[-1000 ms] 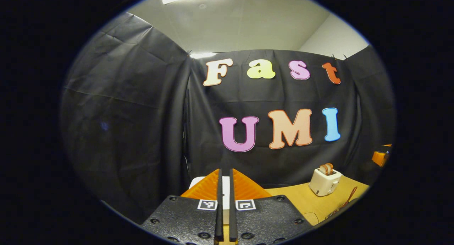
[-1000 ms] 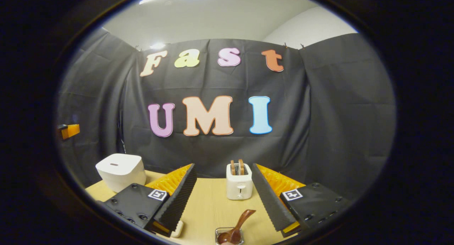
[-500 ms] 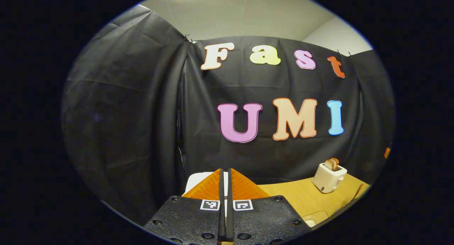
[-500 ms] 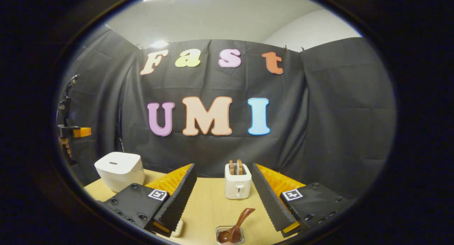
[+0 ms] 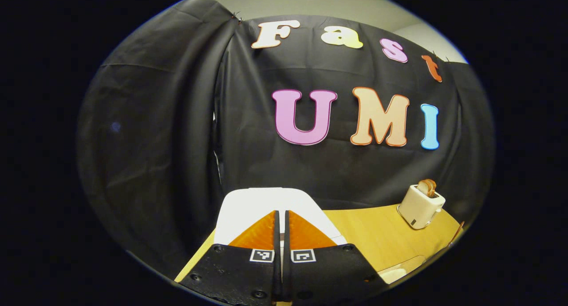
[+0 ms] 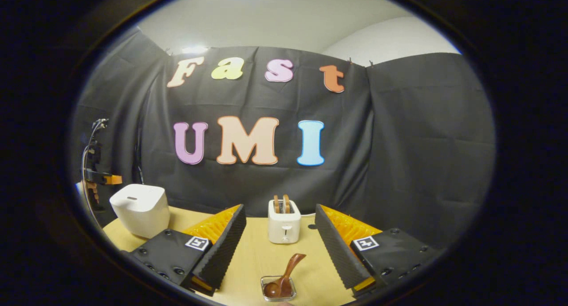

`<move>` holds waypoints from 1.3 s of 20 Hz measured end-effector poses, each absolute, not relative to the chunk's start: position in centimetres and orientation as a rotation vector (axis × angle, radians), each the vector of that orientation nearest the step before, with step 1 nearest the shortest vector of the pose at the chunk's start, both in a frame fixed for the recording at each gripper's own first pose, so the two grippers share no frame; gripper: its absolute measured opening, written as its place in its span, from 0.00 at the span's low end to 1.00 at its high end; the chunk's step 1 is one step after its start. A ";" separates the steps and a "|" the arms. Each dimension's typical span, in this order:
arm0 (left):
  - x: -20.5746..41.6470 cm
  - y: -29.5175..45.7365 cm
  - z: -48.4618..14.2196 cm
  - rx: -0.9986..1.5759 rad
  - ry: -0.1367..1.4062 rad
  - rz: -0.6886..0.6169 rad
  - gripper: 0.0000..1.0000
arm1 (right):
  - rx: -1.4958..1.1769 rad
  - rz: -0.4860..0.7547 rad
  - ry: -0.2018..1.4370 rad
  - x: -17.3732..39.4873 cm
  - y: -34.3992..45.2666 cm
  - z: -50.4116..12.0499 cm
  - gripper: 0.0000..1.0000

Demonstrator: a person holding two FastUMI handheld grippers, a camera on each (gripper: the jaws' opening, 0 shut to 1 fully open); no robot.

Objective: Close the left gripper, press the button to open the rice cooker; take a wooden spoon from the chopstick holder with the right hand, scoop a spoonful of rice and pour it into the rice cooker, then put the wooden spoon back into the chopstick holder.

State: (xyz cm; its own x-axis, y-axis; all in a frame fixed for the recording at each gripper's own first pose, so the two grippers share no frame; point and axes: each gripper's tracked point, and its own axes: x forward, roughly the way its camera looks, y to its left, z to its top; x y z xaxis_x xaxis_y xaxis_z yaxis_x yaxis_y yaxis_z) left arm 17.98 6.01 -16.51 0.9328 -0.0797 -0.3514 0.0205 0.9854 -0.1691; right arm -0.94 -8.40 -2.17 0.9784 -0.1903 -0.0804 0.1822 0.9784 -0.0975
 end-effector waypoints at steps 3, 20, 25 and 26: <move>19.3 5.4 -18.7 -0.181 0.406 -0.071 0.00 | -0.101 -0.207 0.099 -1.4 -8.5 -2.2 0.97; 19.8 4.9 -24.4 -0.203 0.477 -0.041 0.00 | -0.117 -0.213 0.098 -1.3 -7.6 -1.8 0.98; 19.6 5.2 -23.9 -0.208 0.465 -0.015 0.00 | -0.116 -0.205 0.081 -1.6 -7.5 -1.4 0.99; 19.6 5.2 -23.8 -0.203 0.459 -0.006 0.00 | -0.116 -0.210 0.077 -1.8 -7.9 -1.3 0.99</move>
State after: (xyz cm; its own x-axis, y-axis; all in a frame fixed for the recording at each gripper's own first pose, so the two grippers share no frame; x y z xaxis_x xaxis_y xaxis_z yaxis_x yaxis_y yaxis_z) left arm 19.61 5.17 -23.76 0.8968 -0.0512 -0.4395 -0.0400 0.9798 -0.1959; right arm -1.78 -7.92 -1.26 0.9751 -0.2125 -0.0637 0.2036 0.9713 -0.1229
